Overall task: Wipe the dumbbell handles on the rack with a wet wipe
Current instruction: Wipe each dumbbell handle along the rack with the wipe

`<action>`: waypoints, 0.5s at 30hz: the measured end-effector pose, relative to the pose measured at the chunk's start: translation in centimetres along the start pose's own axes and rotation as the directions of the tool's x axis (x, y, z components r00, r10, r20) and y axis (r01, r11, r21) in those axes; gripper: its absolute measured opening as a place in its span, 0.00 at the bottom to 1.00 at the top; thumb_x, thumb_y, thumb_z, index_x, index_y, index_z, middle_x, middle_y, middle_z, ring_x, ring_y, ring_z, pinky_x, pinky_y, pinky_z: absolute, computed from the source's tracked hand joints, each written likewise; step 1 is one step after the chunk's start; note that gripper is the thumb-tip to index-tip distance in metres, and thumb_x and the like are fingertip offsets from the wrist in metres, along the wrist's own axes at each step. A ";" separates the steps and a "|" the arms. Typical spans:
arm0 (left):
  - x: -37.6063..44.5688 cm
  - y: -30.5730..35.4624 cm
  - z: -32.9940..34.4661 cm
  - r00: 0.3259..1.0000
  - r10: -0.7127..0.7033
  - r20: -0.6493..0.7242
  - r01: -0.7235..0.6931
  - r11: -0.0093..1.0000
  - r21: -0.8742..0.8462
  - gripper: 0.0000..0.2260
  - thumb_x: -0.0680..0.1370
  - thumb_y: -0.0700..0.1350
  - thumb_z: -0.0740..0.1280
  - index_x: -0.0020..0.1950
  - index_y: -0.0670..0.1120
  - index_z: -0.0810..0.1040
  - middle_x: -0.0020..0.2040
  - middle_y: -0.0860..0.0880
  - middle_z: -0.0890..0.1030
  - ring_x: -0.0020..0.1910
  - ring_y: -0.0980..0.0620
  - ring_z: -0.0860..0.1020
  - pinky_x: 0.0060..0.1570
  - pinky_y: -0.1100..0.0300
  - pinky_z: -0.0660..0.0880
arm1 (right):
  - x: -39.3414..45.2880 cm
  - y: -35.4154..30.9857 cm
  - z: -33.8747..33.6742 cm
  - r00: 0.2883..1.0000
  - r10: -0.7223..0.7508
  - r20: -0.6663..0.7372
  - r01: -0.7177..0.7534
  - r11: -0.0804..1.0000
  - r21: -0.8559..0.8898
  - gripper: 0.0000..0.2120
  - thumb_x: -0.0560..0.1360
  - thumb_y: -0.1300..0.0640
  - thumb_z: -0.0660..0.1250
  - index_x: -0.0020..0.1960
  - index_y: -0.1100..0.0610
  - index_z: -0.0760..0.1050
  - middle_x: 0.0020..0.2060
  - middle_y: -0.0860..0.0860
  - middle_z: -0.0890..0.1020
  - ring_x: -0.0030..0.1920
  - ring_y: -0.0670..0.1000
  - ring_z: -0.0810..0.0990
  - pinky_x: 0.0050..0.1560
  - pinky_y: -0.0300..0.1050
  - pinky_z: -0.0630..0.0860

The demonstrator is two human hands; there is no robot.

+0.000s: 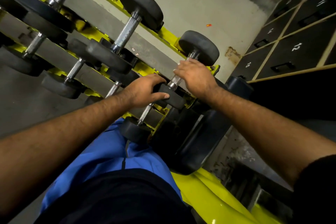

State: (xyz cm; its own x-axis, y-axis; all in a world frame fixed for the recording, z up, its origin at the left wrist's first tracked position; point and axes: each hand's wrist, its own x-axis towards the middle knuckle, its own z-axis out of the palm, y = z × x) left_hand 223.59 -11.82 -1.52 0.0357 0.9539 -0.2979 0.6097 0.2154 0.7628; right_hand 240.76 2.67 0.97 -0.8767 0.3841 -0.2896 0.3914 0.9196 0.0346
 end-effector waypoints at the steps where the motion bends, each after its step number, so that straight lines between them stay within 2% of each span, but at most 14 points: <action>1: 0.1 -0.1 0.0 1.000 -0.005 0.016 0.005 1.000 0.001 0.26 0.74 0.58 0.73 0.67 0.46 0.76 0.61 0.47 0.78 0.58 0.49 0.77 0.59 0.56 0.74 | 0.2 0.7 -0.3 0.997 0.070 0.015 -0.070 0.998 -0.005 0.21 0.72 0.66 0.62 0.64 0.57 0.78 0.62 0.55 0.80 0.67 0.56 0.74 0.72 0.53 0.65; 3: 0.3 -0.5 -0.1 0.999 -0.010 0.046 0.010 1.000 -0.005 0.28 0.73 0.61 0.72 0.67 0.47 0.75 0.60 0.48 0.78 0.58 0.50 0.77 0.59 0.54 0.75 | 0.9 0.2 -0.6 0.988 0.139 0.063 -0.135 0.989 -0.061 0.20 0.73 0.64 0.61 0.64 0.57 0.77 0.62 0.55 0.79 0.68 0.56 0.72 0.73 0.52 0.64; 6: 0.3 -0.6 -0.4 0.999 -0.014 0.038 0.015 0.999 -0.029 0.28 0.72 0.62 0.72 0.65 0.47 0.77 0.59 0.49 0.79 0.57 0.49 0.77 0.57 0.55 0.75 | 1.2 -2.5 -0.3 0.981 -0.037 0.190 0.056 0.994 -0.094 0.15 0.73 0.58 0.65 0.60 0.52 0.79 0.55 0.51 0.82 0.60 0.53 0.76 0.70 0.51 0.65; 7: 0.3 -0.6 -0.4 0.999 -0.017 0.035 0.018 0.999 -0.028 0.28 0.72 0.61 0.73 0.65 0.46 0.76 0.59 0.48 0.79 0.58 0.48 0.77 0.58 0.55 0.74 | 1.2 -2.5 -0.4 0.980 -0.034 0.194 0.052 0.995 -0.084 0.15 0.73 0.57 0.65 0.59 0.51 0.79 0.54 0.50 0.82 0.60 0.52 0.77 0.69 0.51 0.65; 10: 0.2 -0.5 0.3 0.999 -0.038 0.009 0.038 0.999 -0.018 0.32 0.71 0.61 0.74 0.68 0.44 0.74 0.62 0.45 0.78 0.62 0.46 0.75 0.61 0.54 0.72 | 1.5 -0.4 -0.9 0.976 0.193 0.098 -0.184 0.978 -0.093 0.18 0.75 0.57 0.59 0.62 0.55 0.77 0.61 0.53 0.80 0.67 0.54 0.73 0.70 0.51 0.64; 11: 0.1 -0.4 0.5 0.999 -0.049 0.000 0.049 0.999 -0.024 0.33 0.71 0.62 0.73 0.68 0.44 0.73 0.63 0.45 0.77 0.62 0.46 0.75 0.62 0.54 0.72 | 1.7 -0.5 -0.9 0.968 0.235 0.092 -0.224 0.967 -0.120 0.18 0.76 0.57 0.58 0.63 0.56 0.77 0.62 0.54 0.79 0.68 0.55 0.72 0.71 0.52 0.63; 15: 0.1 -0.7 0.9 0.999 -0.047 -0.020 0.046 0.998 -0.046 0.32 0.71 0.64 0.72 0.66 0.44 0.74 0.61 0.47 0.77 0.61 0.46 0.76 0.60 0.49 0.74 | 1.6 -2.9 -0.8 0.976 0.085 0.198 -0.059 0.989 -0.132 0.14 0.77 0.51 0.61 0.58 0.52 0.79 0.55 0.50 0.82 0.62 0.53 0.75 0.70 0.53 0.62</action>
State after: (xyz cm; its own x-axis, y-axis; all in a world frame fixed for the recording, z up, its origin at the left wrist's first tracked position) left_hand 223.83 -12.07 -2.61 -0.0091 0.9467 -0.3221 0.5740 0.2687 0.7735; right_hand 237.97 0.74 1.18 -0.7674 0.4366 -0.4696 0.4022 0.8981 0.1778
